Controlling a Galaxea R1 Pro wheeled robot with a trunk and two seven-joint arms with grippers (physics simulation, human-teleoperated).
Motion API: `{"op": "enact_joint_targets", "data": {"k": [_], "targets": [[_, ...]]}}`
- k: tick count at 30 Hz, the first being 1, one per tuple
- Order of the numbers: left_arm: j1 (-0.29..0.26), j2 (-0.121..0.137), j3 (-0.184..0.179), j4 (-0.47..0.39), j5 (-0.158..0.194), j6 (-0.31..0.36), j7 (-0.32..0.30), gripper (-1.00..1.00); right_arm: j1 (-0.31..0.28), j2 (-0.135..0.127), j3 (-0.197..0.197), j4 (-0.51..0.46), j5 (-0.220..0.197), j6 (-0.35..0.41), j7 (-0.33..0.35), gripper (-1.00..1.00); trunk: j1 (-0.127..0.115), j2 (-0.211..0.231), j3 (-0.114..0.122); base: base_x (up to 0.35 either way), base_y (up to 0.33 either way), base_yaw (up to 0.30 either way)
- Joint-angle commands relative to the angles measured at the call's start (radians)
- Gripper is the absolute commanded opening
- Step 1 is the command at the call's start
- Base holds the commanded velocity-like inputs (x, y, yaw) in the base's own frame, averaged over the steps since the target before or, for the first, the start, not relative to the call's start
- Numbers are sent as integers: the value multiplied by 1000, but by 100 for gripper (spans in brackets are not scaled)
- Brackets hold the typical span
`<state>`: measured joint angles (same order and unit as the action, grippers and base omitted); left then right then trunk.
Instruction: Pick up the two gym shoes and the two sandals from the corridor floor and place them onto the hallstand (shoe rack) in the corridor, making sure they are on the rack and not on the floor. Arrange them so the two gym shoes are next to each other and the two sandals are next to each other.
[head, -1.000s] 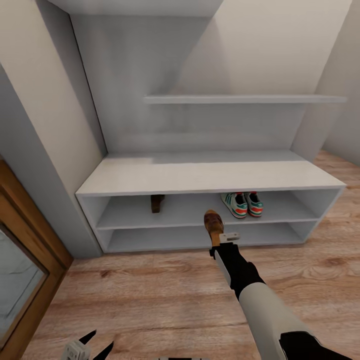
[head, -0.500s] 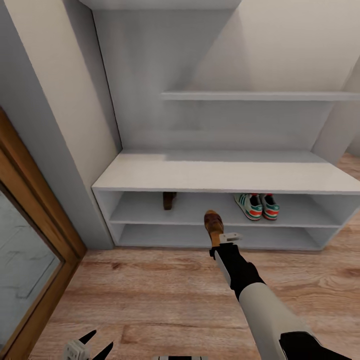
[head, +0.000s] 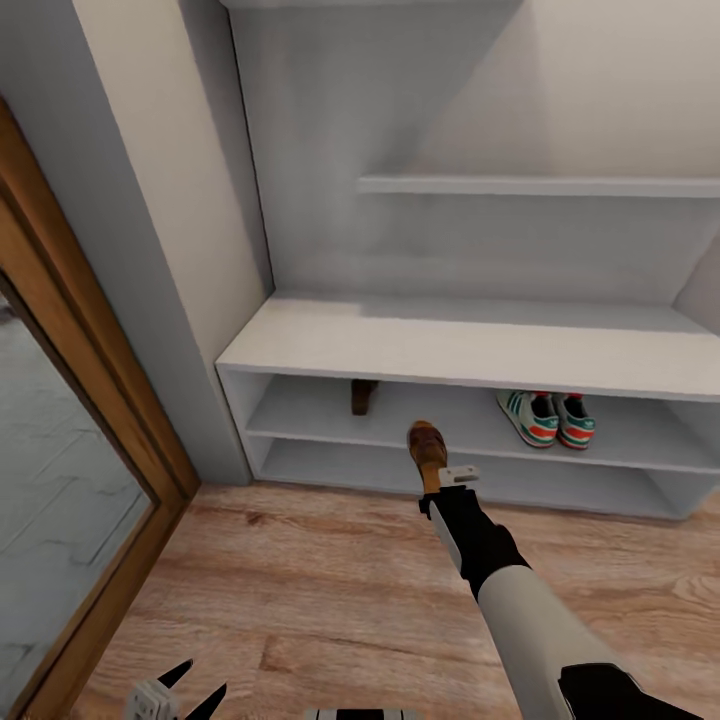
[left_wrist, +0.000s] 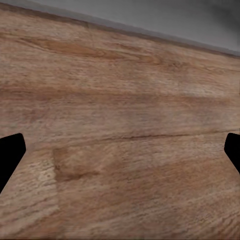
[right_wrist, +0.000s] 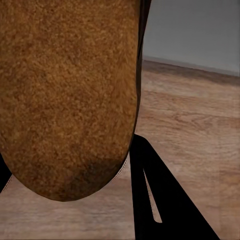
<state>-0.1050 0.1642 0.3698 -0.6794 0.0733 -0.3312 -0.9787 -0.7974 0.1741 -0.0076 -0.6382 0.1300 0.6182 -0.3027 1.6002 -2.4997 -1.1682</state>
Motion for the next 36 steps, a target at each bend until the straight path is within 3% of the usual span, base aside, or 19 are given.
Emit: {"op": "enact_joint_targets", "data": {"k": [1, 10, 18, 27, 36], "targets": [[-1, 0, 1, 1, 2, -4, -5, 100, 0, 0, -1, -2, 8, 8, 2, -100, 0, 0, -2, 70, 0, 184], [-1, 0, 1, 1, 2, -4, -4, 100, 0, 0, -1, -3, 10, 3, 1, -100, 0, 0, -4, 271, 0, 45], [-1, 0, 1, 1, 2, -6, -5, 100, 0, 0, -1, -3, 10, 3, 0, -100, 0, 0, -4, 71, 0, 1], [-1, 0, 1, 1, 2, -5, -5, 100, 0, 0, -2, -2, 10, 3, 0, -100, 0, 0, -4, 305, 0, 0], [-1, 0, 1, 1, 2, -5, -5, 100, 0, 0, -2, -1, 10, 3, 0, -100, 0, 0, -4, 92, 0, 0]]}}
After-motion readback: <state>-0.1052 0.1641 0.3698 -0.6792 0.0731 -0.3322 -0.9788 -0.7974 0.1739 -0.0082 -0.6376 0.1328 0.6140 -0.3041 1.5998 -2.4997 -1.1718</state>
